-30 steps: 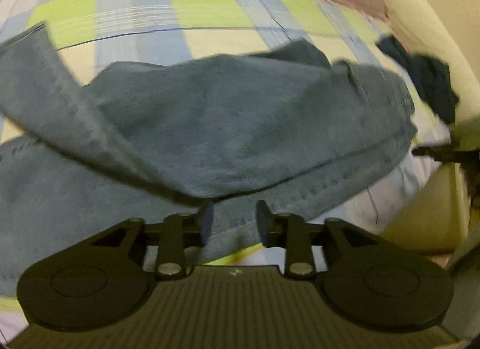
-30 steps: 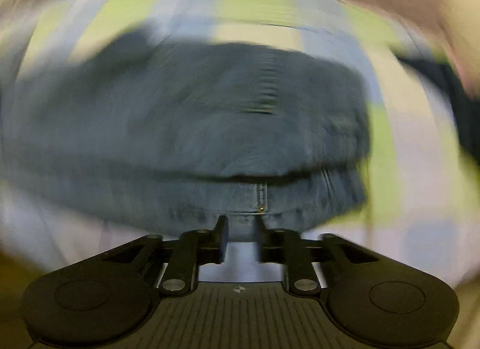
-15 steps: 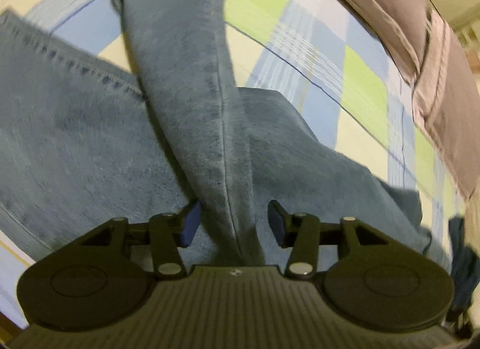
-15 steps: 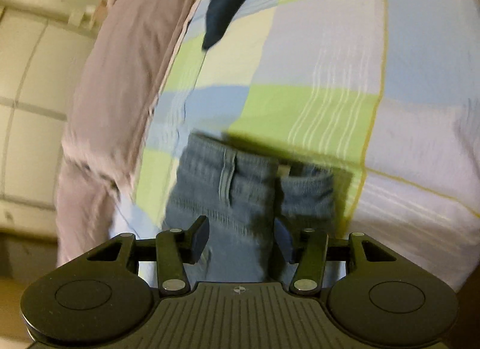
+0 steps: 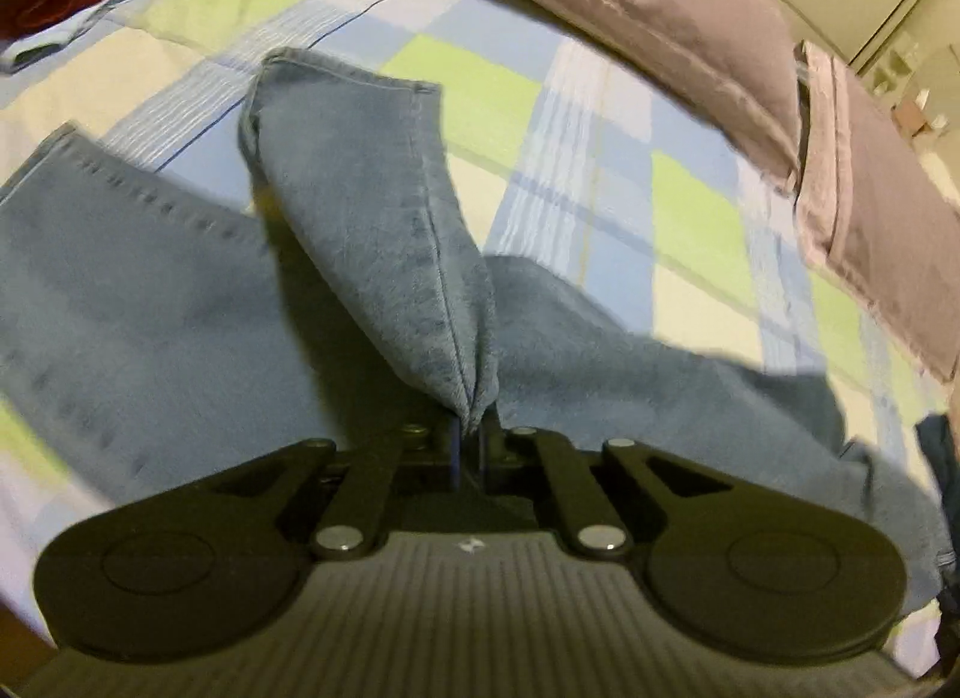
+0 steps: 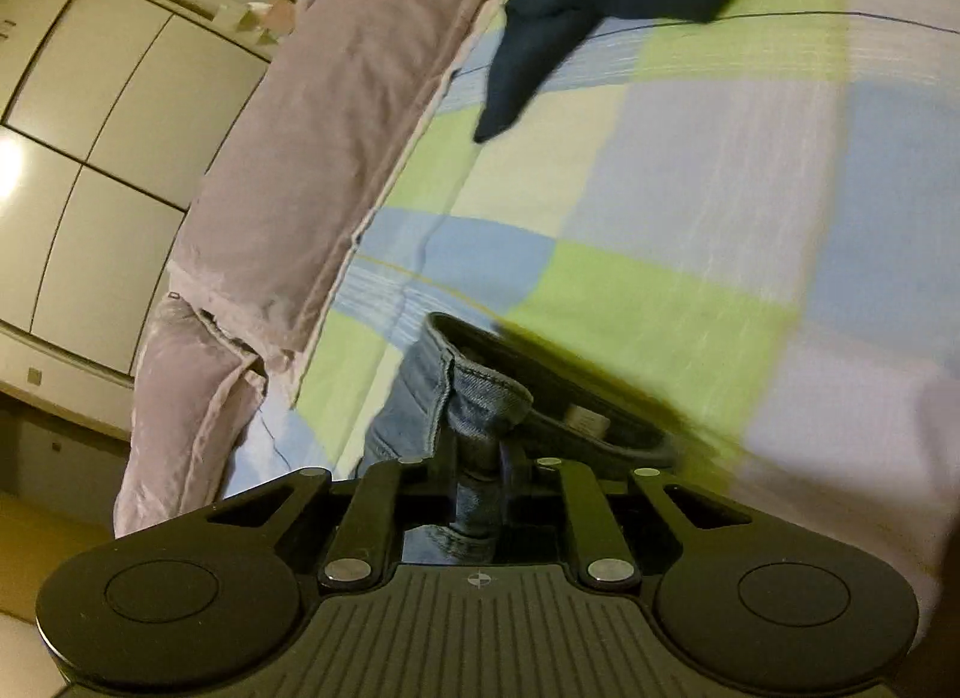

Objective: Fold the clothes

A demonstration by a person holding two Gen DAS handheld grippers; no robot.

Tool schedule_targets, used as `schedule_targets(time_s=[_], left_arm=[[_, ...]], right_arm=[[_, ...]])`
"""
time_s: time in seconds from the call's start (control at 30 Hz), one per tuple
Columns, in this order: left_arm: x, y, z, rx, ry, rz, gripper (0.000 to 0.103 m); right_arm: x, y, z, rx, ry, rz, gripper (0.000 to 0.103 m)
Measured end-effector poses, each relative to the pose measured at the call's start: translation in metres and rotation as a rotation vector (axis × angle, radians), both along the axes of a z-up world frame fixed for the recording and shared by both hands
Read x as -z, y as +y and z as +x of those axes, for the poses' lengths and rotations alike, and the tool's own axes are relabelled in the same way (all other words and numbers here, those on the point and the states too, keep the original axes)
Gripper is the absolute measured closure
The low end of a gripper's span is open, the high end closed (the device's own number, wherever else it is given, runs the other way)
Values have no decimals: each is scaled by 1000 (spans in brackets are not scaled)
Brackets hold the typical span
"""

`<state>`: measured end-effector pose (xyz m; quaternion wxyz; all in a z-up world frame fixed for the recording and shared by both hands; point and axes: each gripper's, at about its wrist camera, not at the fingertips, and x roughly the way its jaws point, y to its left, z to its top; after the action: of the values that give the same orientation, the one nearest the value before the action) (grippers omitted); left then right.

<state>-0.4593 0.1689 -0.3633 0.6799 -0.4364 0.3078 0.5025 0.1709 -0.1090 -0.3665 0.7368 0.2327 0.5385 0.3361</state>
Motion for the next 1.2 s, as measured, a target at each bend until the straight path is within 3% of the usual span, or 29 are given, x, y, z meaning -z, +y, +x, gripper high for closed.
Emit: schedule_targets(time_s=[0.1, 0.23, 0.4, 0.47, 0.53, 0.63, 0.67, 0.7, 0.77, 0.9, 1.07, 1.1, 1.2], left_arm=[[14, -14, -4, -23, 16, -17, 99], [9, -26, -1, -35, 17, 38, 99], [33, -30, 8, -2, 128, 7, 92], [27, -36, 13, 21, 163, 23, 87], [16, -42, 14, 59, 188, 40, 77], [-5, -53, 4, 96, 186, 68, 77], [-11, -54, -2, 97, 185, 79, 78], [-14, -52, -10, 84, 184, 91, 86], [-16, -46, -27, 51, 189, 106, 97], [2, -16, -68, -52, 218, 115, 98], [37, 20, -118, -45, 289, 124, 98], [39, 26, -133, -28, 263, 140, 99], [37, 43, -176, -51, 288, 154, 99]], right_arm=[[8, -14, -2, -9, 9, -40, 92], [8, -24, -5, -28, -10, -58, 92], [17, -8, -5, -87, -69, -202, 89], [13, -2, -11, -105, -83, -258, 57], [-4, 8, -20, -138, -165, -373, 51], [-38, 15, -43, -157, -377, -471, 51], [-45, 18, -49, -182, -387, -433, 51], [-51, 21, -54, -208, -395, -395, 51], [-48, 38, -67, -296, -337, -326, 51], [-32, 80, -105, -449, -275, -286, 52], [-19, 126, -164, -566, -250, -251, 53], [-18, 136, -175, -583, -248, -254, 53], [-16, 165, -209, -634, -250, -256, 53]])
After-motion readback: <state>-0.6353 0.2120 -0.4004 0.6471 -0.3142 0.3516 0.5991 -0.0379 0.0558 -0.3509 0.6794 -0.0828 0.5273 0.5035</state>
